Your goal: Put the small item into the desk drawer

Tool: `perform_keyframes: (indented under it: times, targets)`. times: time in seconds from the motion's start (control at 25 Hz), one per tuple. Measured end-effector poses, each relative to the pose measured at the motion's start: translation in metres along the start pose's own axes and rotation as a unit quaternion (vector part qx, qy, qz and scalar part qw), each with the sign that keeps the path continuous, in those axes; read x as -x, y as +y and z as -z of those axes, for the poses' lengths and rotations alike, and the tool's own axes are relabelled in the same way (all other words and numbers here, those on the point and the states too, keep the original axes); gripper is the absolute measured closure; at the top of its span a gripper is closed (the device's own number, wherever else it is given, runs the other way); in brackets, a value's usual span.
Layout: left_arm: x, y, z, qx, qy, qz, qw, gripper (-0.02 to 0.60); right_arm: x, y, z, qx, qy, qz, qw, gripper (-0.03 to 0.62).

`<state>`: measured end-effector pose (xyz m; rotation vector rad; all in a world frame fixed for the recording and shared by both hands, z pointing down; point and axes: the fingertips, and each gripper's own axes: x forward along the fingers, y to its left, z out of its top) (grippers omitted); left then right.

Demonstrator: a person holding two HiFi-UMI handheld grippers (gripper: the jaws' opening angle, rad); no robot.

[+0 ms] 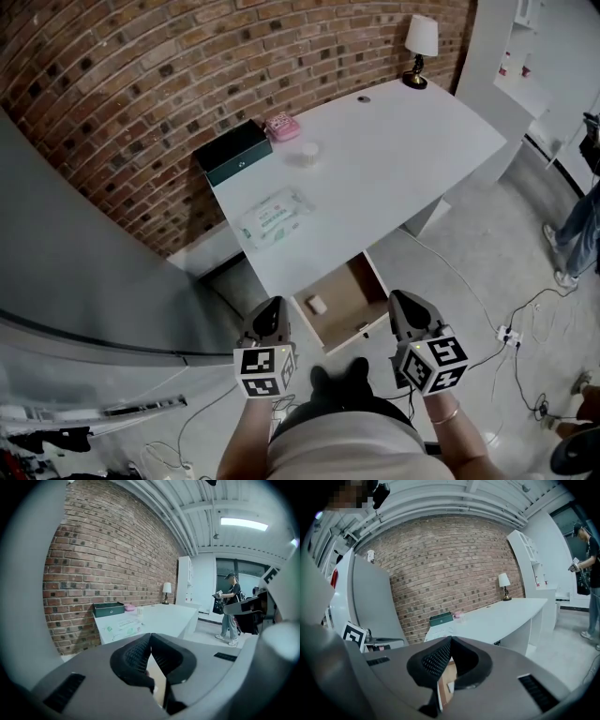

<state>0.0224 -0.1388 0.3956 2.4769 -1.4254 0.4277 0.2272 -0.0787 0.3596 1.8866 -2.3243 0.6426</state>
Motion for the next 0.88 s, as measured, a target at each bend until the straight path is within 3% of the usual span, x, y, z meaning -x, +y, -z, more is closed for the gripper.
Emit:
perform_keyframes:
  times: [0.88]
  targets:
    - [-0.001,0.033,-0.003,0.011,-0.003,-0.009,0.9999,0.56,-0.026,0.004,-0.015,0.017,-0.005,0.018,1.0,0.588]
